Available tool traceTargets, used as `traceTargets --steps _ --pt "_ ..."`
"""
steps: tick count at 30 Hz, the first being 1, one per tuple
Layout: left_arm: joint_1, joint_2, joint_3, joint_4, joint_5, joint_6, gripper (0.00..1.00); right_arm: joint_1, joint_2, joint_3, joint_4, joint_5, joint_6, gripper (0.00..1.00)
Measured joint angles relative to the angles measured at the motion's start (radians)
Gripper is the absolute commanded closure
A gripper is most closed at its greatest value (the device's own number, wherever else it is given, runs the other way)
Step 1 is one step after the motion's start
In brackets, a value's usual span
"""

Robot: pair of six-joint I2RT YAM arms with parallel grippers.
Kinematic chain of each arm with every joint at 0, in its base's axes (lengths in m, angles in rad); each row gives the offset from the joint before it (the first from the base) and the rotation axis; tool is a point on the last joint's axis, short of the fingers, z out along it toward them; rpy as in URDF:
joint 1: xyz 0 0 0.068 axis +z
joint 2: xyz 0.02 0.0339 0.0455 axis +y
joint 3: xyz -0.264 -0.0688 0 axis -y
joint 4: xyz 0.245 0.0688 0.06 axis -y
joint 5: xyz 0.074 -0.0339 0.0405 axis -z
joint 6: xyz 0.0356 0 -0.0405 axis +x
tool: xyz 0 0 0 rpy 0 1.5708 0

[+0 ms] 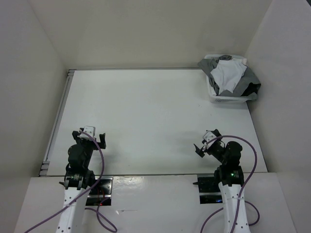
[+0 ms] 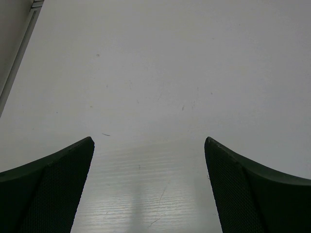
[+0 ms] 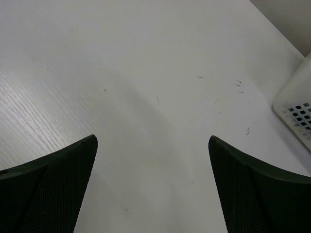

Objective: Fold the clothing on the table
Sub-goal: Grab the skirt from the pile

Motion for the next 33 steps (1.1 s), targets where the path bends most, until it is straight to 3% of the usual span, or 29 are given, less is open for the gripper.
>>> traceTargets --steps 15,19,24,29,33 --pt "0.0 0.0 0.0 0.0 0.0 0.0 0.0 0.003 0.0 0.002 0.02 0.02 0.056 0.02" --pt "0.0 0.0 0.0 0.0 0.0 0.0 0.0 0.005 0.001 0.053 0.096 0.126 0.212 0.02" --pt "0.0 0.0 0.0 0.0 0.0 0.0 0.0 0.005 0.003 0.277 0.244 0.354 0.401 0.02" --pt "0.0 0.0 0.0 0.0 0.0 0.0 0.0 0.005 0.018 0.487 0.248 0.547 0.506 0.02" --pt "0.0 0.0 0.0 0.0 0.0 0.0 0.0 0.005 0.147 0.583 0.227 0.637 0.564 0.02"
